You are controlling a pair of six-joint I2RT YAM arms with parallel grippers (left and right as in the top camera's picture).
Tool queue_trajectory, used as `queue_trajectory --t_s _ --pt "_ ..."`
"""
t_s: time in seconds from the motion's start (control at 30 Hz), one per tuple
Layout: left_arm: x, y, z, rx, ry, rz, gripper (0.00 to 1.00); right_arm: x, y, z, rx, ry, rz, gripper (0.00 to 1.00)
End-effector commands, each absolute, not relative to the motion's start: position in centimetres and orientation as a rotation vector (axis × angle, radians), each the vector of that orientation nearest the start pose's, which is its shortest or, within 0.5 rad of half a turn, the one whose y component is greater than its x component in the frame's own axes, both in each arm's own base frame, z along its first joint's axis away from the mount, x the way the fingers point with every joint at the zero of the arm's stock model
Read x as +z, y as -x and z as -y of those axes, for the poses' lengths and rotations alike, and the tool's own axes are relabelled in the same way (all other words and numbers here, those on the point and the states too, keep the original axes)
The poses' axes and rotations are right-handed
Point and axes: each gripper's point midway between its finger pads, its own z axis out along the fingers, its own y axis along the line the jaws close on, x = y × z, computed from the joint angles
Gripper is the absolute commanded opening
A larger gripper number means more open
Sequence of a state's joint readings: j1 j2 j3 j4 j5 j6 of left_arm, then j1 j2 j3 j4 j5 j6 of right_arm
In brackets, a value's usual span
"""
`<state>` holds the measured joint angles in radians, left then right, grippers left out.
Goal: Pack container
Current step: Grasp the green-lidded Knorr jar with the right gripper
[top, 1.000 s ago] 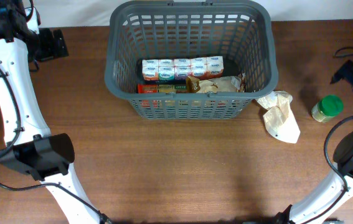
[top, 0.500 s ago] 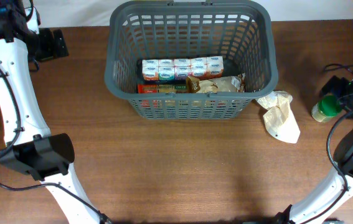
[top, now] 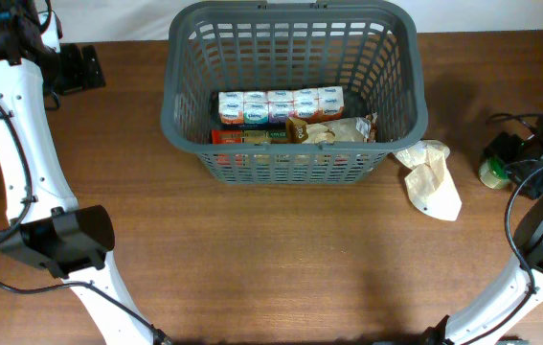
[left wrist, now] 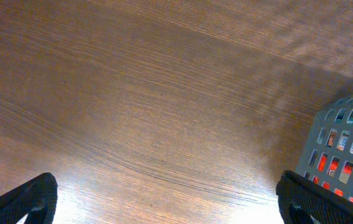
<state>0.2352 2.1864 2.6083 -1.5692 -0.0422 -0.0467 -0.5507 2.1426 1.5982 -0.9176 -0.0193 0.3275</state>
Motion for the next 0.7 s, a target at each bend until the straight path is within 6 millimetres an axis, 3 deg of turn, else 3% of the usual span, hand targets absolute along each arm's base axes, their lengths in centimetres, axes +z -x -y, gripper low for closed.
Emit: queue_trajectory --t_s 0.0,0.1,0.23,0.4,0.43,0.5,0.53,0.57,0.67 --pt "25.5 -45.8 -12.0 0.114 0.415 -2.703 0.99 0.7 -36.3 21.9 0.014 -1.332 -2.746 0.89" --pt "25.5 -45.8 -12.0 0.114 0.415 -2.703 0.99 0.6 -36.3 21.9 0.014 -1.333 -2.747 0.78" --pt "25.5 -45.8 -12.0 0.114 0.415 -2.703 0.99 0.6 -36.2 21.8 0.015 -1.335 -2.752 0.76" --pt "25.5 -45.8 -12.0 0.114 0.415 -2.703 0.99 0.6 -35.2 21.2 0.022 -1.356 -2.796 0.49" --pt "25.5 -45.8 -12.0 0.114 0.415 -2.703 0.99 0.6 -34.6 20.9 0.025 -1.367 -2.819 0.47" --pt "25.5 -45.8 -12.0 0.114 0.415 -2.703 0.99 1.2 -34.1 20.6 0.024 -1.38 -2.845 0.32" --pt "25.5 -45.8 -12.0 0.114 0.415 -2.703 0.99 1.9 -33.9 20.5 0.026 -1.385 -2.854 0.16" --pt "25.5 -45.8 -12.0 0.114 0.415 -2.703 0.99 2.9 -34.0 20.5 0.026 -1.385 -2.852 0.08" --pt "25.5 -45.8 -12.0 0.114 0.415 -2.703 0.99 6.6 -34.4 20.8 0.02 -1.363 -2.81 0.04"
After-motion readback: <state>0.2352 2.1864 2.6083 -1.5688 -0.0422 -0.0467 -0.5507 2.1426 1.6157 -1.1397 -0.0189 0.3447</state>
